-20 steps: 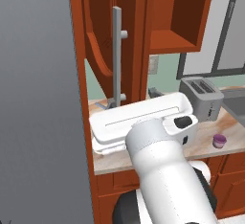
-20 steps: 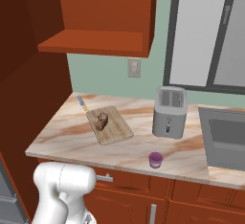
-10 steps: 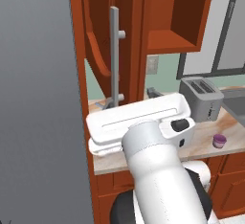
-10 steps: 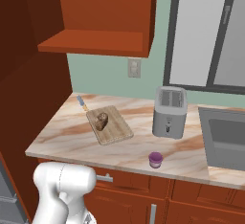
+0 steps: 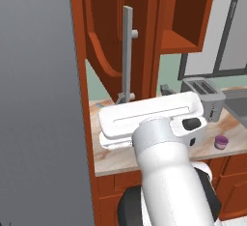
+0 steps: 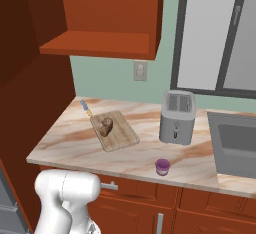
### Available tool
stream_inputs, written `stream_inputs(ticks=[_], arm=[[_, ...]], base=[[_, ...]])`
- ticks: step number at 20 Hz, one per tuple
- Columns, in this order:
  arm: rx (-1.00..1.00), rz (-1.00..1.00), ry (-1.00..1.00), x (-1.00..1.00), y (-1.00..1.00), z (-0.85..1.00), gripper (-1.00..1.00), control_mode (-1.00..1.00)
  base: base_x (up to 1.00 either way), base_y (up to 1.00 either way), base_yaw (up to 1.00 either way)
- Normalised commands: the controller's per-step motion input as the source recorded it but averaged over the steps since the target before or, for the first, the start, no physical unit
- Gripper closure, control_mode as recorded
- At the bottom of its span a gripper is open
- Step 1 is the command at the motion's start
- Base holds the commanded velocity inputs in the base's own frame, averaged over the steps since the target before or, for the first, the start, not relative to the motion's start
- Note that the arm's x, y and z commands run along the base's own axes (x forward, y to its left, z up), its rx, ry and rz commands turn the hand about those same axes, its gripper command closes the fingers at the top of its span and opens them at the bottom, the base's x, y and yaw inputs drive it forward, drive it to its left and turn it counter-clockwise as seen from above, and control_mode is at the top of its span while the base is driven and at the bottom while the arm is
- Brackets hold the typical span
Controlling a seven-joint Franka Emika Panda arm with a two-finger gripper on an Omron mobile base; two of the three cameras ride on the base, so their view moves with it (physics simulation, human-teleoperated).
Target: Pick the bread, place it on the cutting board, pick the jam, place it on the counter, and close the cabinet.
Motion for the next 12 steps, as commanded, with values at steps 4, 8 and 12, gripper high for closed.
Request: stream_inputs(ticks=[4,8,12], arm=[[0.02,-0.06,-0.06,0.24,-0.49,0.0,-1.0,-1.0],[0.02,-0.06,-0.05,0.25,-0.48,0.0,-1.0,-1.0],[0.01,-0.06,-0.05,0.25,-0.45,0.0,-1.0,-1.0]], base=[[0.0,0.0,0.0],[0.0,0.0,0.0],[0.0,0.0,0.0]])
